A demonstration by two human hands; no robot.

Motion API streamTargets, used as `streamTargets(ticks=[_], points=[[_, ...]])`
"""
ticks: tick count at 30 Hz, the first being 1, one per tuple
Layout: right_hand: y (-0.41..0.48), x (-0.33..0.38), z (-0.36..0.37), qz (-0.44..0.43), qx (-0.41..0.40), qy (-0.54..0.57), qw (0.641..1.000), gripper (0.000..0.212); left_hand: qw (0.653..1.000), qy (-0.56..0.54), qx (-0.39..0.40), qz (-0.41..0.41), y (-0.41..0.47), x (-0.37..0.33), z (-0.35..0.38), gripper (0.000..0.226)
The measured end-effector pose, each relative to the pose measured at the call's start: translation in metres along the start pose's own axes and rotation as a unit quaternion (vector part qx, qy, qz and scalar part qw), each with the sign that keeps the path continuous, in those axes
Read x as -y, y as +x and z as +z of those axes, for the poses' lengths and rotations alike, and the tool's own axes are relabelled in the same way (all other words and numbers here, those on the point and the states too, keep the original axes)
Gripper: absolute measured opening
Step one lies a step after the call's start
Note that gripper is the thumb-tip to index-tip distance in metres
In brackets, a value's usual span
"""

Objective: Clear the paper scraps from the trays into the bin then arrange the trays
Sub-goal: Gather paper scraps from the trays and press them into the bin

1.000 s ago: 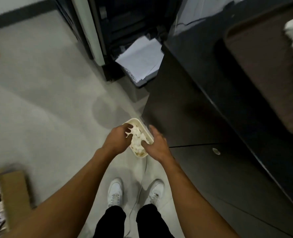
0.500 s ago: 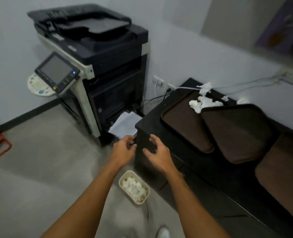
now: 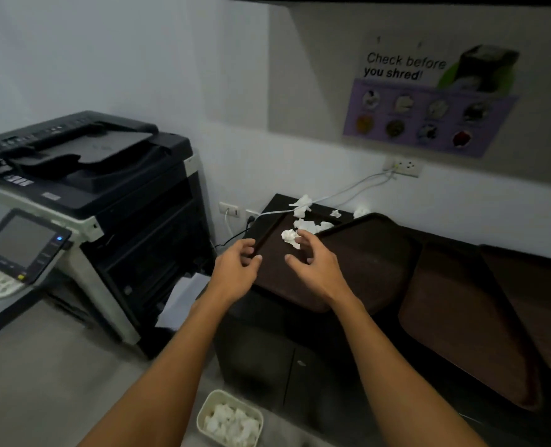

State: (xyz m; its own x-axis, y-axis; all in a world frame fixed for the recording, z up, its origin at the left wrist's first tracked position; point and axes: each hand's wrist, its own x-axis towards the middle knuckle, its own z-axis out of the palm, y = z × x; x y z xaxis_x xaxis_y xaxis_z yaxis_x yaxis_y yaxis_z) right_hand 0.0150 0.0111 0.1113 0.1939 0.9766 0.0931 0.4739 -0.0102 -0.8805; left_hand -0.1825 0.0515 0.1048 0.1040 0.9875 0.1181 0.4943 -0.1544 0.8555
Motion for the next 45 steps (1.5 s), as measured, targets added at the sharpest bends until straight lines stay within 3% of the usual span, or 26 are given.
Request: streamTargets(ticks=[9,18,25,29,31,37,42,45], points=[[0.074,-0.037,-0.043,0.028,-0.019,0.000,0.999,0.062,1.000,0.000,0.008,0.013,0.085,-0.015,0.055,0.037],[0.161,-0.089,-0.047,0.045,0.049,-0.037,0.997,0.064,0.997,0.039,0.047,-0.045,0.181,0.022,0.127,0.038],[0.201,-0.128,-0.045,0.055,0.077,-0.060,0.994,0.063,0.985,0.134,0.102,-0.048,0.237,0.058,0.176,0.042],[0.217,-0.139,-0.048,0.048,0.088,-0.077,0.992,0.064,0.977,0.174,0.121,-0.023,0.255,0.069,0.192,0.014],[0.224,-0.144,-0.049,0.051,0.090,-0.077,0.992,0.065,0.975,0.181,0.129,-0.029,0.260,0.074,0.197,0.011],[0.235,-0.152,-0.042,0.060,0.102,-0.072,0.990,0.064,0.985,0.141,0.083,-0.051,0.264,0.087,0.202,0.037],[0.248,-0.154,-0.029,0.050,0.092,-0.095,0.990,0.059,0.990,0.119,0.032,-0.075,0.258,0.089,0.190,0.034],[0.260,-0.154,-0.018,0.035,0.099,-0.166,0.981,0.060,0.991,0.110,-0.002,-0.075,0.253,0.090,0.178,0.032]])
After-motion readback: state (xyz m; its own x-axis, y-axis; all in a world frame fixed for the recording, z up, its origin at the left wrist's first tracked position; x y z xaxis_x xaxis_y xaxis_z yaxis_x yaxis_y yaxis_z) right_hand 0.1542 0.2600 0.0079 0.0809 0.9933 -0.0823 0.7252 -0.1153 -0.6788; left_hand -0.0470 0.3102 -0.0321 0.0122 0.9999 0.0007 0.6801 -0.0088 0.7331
